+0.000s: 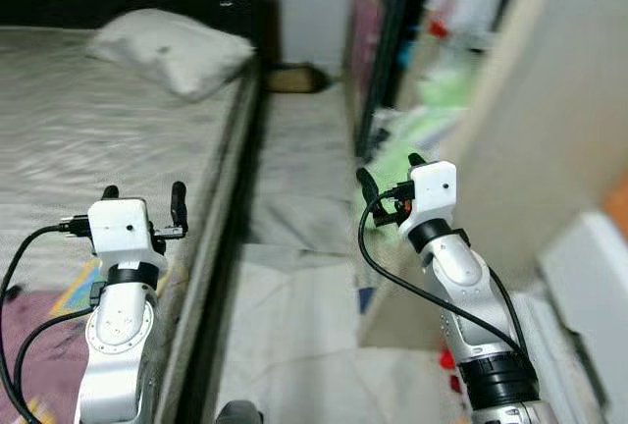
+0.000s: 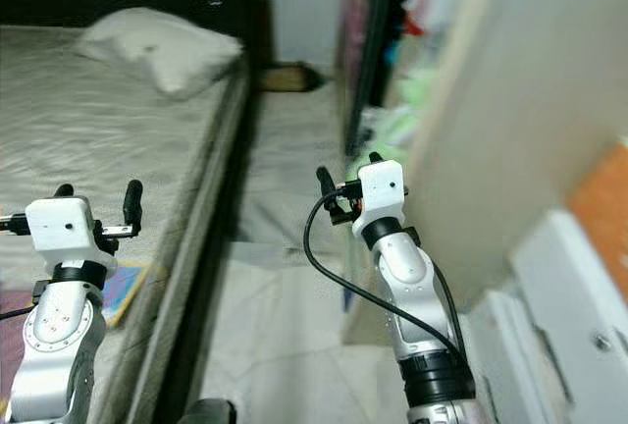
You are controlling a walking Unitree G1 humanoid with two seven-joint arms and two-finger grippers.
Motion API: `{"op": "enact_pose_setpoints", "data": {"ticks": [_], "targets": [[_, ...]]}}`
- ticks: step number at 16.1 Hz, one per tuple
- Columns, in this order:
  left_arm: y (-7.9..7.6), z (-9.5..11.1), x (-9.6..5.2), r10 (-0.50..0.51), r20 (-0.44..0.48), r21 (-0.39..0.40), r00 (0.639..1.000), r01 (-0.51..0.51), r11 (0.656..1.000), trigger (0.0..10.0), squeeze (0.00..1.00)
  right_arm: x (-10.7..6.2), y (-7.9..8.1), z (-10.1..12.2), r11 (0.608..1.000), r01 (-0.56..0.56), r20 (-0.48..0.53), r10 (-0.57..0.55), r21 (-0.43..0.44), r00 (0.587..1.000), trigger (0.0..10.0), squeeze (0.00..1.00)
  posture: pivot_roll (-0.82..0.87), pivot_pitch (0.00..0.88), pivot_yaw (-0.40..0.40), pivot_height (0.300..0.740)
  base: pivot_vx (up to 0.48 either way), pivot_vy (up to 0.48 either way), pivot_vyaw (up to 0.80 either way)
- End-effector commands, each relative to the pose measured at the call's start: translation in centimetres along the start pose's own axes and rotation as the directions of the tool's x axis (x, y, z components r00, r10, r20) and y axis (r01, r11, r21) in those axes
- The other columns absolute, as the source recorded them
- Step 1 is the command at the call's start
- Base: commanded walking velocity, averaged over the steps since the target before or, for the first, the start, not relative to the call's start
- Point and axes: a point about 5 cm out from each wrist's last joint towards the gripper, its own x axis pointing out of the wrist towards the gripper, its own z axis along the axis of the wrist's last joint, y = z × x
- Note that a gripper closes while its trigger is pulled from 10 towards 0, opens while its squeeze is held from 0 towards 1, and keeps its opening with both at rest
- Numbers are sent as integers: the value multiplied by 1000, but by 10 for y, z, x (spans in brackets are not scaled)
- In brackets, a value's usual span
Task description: Clean up the room
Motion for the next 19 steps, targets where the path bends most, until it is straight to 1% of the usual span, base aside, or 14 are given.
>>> {"op": "enact_pose_setpoints", "data": {"ticks": [1,19], "targets": [[-3,-1,0,-16,-2,6,1000,16,1000,10000,0,1,-2,3,1000,1,11,-1,-6,1000,10000,0,2,0,-54,740,0,0,800],[-5,0,2,-11,2,-1,1000,11,1000,10000,0,8,-1,5,1000,-3,26,3,-11,1000,10000,0,0,0,-52,740,0,0,800]]}}
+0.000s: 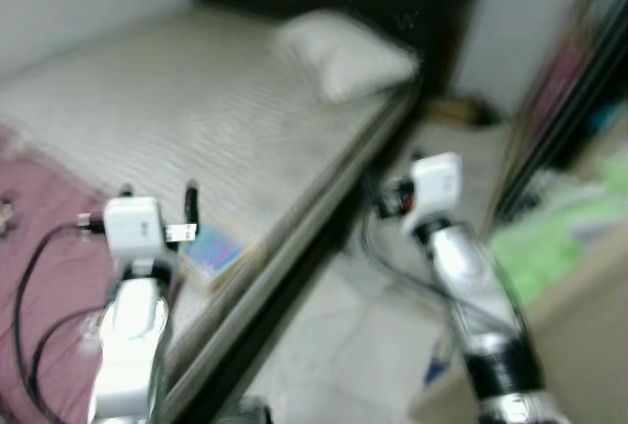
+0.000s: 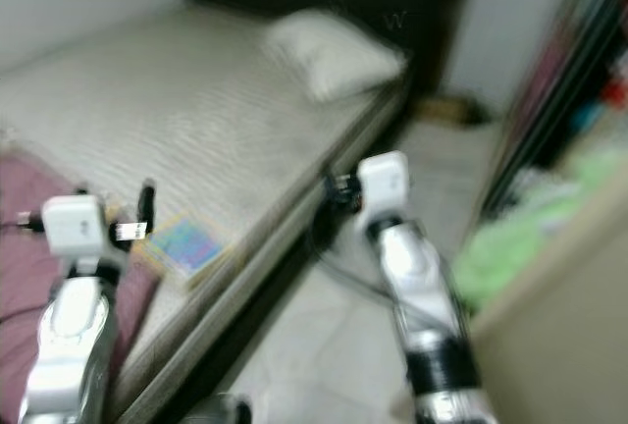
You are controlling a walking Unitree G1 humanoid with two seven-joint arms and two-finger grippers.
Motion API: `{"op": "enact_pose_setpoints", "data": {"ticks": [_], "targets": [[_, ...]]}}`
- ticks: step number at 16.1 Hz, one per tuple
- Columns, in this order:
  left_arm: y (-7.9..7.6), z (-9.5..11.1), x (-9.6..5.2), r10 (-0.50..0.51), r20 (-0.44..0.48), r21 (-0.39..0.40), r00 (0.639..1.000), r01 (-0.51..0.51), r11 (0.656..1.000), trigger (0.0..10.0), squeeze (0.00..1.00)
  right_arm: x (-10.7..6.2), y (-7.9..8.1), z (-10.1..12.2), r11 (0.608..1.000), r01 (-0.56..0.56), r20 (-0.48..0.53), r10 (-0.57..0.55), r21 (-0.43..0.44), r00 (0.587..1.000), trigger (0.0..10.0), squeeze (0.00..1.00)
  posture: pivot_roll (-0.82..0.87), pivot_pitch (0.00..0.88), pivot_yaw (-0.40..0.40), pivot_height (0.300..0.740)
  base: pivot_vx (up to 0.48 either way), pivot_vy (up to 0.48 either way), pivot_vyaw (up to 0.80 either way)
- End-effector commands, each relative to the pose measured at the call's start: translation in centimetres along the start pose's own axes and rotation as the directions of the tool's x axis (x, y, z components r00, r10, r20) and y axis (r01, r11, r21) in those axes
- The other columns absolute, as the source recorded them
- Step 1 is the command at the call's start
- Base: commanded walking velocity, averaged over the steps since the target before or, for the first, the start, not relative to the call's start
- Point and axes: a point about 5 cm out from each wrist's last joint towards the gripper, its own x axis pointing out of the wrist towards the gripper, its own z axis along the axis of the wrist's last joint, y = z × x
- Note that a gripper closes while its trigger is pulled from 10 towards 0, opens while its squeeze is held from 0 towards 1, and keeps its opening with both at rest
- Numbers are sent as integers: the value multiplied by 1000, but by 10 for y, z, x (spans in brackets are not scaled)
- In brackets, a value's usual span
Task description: Clean up the room
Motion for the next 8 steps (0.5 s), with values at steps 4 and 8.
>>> {"op": "enact_pose_setpoints", "data": {"ticks": [4,8], "targets": [[4,2,1,8,7,20,1000,-8,1000,10000,0,4,5,5,1000,-15,20,15,3,1000,10000,0,2,0,-52,740,0,0,800],[4,1,1,11,3,26,1000,-11,1000,10000,0,4,5,5,1000,-10,24,10,4,1000,10000,0,2,0,-48,740,0,0,800]]}}
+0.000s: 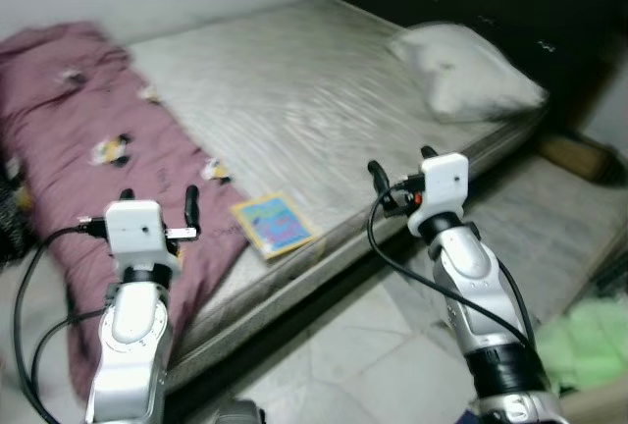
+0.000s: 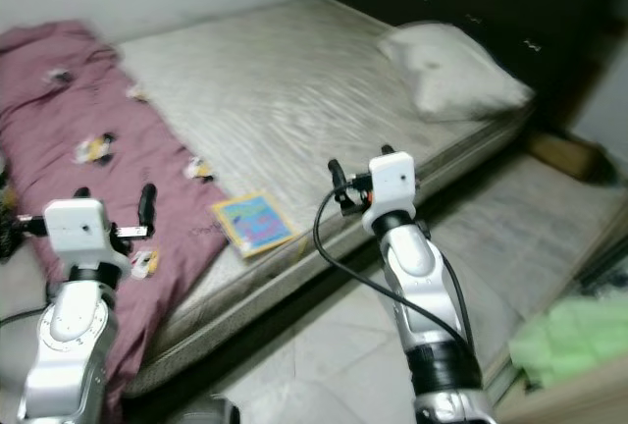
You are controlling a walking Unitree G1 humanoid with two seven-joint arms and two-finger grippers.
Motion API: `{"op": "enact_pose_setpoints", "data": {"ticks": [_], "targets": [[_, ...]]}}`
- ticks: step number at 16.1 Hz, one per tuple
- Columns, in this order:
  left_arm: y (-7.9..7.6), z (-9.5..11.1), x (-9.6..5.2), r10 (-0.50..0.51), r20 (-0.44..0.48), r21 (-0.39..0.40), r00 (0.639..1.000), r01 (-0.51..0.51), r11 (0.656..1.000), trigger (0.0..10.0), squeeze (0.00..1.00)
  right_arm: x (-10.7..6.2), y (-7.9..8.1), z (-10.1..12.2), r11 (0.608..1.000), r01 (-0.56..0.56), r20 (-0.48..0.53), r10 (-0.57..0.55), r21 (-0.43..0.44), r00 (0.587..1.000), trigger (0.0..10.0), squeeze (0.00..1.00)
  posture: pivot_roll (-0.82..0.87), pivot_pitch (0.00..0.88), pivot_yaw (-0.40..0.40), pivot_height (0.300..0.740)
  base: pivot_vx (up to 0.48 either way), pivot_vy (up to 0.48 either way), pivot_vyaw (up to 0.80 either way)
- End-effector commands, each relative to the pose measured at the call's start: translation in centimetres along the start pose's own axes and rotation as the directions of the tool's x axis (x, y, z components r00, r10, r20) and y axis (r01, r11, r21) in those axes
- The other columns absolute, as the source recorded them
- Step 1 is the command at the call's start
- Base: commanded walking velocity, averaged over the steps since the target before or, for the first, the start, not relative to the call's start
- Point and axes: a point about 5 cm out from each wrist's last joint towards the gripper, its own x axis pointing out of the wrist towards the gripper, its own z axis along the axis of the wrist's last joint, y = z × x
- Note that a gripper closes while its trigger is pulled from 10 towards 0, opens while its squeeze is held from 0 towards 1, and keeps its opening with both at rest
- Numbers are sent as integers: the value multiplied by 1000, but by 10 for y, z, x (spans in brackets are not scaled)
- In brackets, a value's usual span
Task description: Clean up the room
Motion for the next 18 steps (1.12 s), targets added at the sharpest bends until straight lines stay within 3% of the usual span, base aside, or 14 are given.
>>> {"op": "enact_pose_setpoints", "data": {"ticks": [1,18], "targets": [[0,3,2,3,13,3,1000,-3,1000,10000,0,2,3,1,1000,-16,7,16,-8,1000,10000,0,2,0,-48,740,0,0,800],[-6,5,3,-39,24,-24,999,40,999,10000,0,5,5,3,1000,-27,19,27,-2,999,10000,0,5,0,-55,740,0,0,800]]}}
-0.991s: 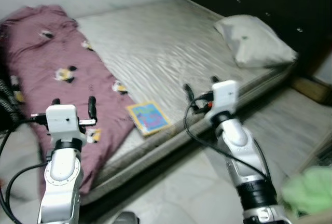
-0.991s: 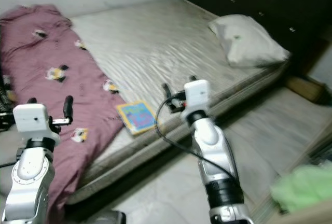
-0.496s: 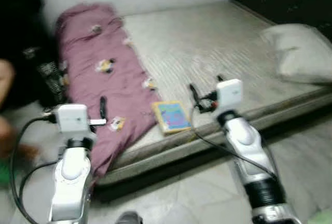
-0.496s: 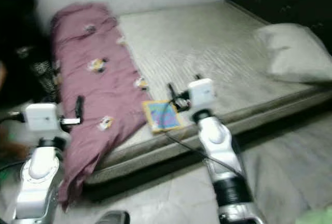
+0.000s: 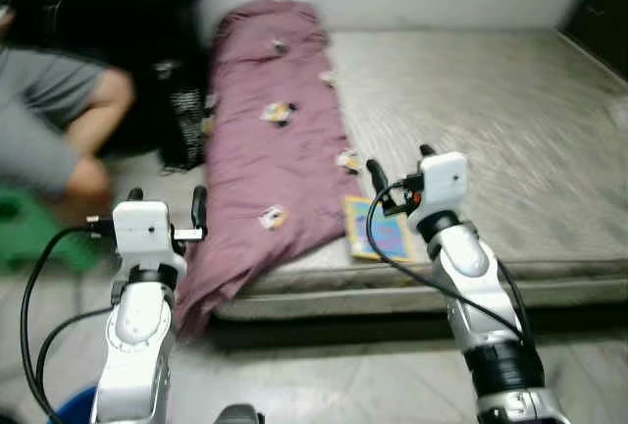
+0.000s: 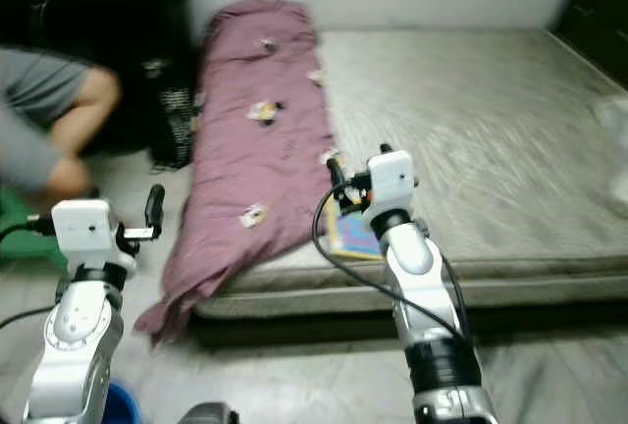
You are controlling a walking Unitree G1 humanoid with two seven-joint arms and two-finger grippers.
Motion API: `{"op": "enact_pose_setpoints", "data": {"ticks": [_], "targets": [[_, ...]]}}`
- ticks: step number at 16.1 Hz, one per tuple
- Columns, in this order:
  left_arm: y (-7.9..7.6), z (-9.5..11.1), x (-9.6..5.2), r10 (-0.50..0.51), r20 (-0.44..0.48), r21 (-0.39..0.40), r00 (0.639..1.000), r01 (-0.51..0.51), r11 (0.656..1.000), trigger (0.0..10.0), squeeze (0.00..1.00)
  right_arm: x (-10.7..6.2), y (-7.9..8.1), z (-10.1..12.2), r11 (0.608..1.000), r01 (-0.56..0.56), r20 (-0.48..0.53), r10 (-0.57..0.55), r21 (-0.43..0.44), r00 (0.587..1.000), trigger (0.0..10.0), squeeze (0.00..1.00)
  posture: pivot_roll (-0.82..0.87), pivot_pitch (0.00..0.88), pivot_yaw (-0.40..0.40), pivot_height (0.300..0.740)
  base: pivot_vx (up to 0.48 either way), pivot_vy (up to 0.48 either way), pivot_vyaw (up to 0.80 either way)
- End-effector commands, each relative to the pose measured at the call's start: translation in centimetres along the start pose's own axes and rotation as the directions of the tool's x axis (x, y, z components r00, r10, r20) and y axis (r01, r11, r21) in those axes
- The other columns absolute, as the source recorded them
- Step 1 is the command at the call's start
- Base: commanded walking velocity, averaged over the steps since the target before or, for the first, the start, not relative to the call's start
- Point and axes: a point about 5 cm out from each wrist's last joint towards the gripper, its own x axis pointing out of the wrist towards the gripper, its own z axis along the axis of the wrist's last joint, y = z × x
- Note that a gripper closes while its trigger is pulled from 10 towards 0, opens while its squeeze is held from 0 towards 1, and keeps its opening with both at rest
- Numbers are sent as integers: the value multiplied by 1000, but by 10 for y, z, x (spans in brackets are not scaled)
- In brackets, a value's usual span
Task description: Clean up the room
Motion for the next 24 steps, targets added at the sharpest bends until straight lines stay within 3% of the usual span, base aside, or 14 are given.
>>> {"op": "enact_pose_setpoints", "data": {"ticks": [1,13,18,24], "targets": [[3,3,0,1,15,-3,1000,-1,1000,10000,0,3,7,2,1000,-24,10,24,5,1000,10000,0,5,0,-55,740,0,0,406],[2,5,0,-23,30,-8,999,23,1000,10000,0,1,3,1,1000,-7,5,7,10,1000,10000,0,4,0,-50,740,60,0,0],[5,3,-4,-20,24,-9,1000,20,1000,10000,0,-31,-21,-17,999,33,-75,-36,-40,997,10000,0,-3,0,-45,740,262,0,0],[4,3,-1,-21,22,-5,1000,21,1000,10000,0,-23,-17,-8,999,38,-40,-40,-33,998,10000,0,9,0,-41,740,232,0,0]]}}
